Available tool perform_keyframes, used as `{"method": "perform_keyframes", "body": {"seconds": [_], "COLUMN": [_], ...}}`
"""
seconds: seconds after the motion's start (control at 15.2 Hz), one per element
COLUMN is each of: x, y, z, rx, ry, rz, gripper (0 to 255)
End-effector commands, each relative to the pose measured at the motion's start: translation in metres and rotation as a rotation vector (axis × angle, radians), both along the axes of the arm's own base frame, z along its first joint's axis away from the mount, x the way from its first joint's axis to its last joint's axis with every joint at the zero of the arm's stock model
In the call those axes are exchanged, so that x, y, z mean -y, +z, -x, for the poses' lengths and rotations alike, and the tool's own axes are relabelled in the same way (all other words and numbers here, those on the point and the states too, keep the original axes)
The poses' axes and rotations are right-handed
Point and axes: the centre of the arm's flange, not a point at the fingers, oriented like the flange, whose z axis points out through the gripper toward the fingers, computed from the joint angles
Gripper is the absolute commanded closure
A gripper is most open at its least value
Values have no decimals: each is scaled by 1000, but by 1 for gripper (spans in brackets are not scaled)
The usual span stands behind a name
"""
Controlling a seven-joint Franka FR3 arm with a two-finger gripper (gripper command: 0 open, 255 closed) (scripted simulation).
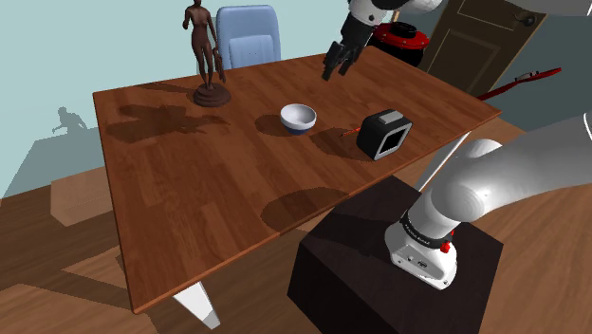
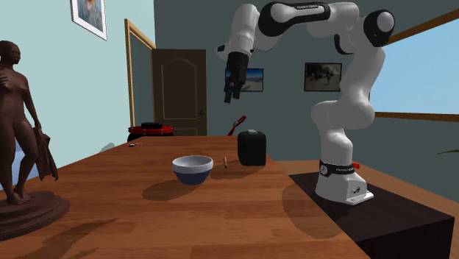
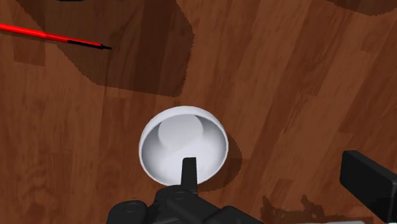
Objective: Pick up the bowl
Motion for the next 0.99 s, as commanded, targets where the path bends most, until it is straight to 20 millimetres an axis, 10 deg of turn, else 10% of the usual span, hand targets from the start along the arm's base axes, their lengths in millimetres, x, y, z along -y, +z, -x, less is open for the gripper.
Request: {"method": "perform_keyframes", "body": {"seconds": [0.0, 0.92], "x": [10, 83], "y": [-21, -160], "z": [-15, -120], "rx": [-4, -39], "ry": [2, 13], "rz": [-2, -23], "gripper": [0, 0]}}
